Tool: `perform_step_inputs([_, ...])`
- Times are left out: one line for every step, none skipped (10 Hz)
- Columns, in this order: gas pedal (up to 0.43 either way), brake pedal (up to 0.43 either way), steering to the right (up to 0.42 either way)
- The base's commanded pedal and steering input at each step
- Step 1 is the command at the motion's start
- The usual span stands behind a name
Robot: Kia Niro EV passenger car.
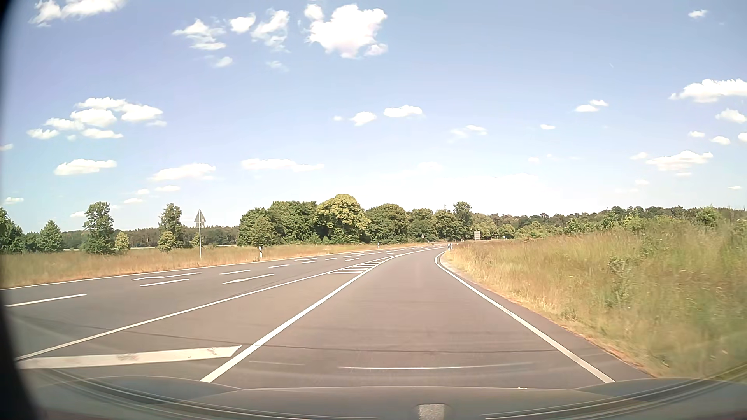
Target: Follow the waypoints while adhering to traffic rules and regulations
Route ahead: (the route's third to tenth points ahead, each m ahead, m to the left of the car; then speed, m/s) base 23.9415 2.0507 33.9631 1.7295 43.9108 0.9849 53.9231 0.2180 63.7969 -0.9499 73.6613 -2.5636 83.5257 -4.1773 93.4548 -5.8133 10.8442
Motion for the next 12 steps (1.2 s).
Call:
perform_step_inputs([0.287,0.03,-0.004])
perform_step_inputs([0.287,0.03,-0.003])
perform_step_inputs([0.287,0.03,-0.001])
perform_step_inputs([0.287,0.03,-0.001])
perform_step_inputs([0.287,0.03,0.0])
perform_step_inputs([0.287,0.03,0.001])
perform_step_inputs([0.287,0.03,0.002])
perform_step_inputs([0.287,0.03,0.004])
perform_step_inputs([0.287,0.03,0.007])
perform_step_inputs([0.287,0.03,0.009])
perform_step_inputs([0.287,0.03,0.009])
perform_step_inputs([0.287,0.03,0.01])
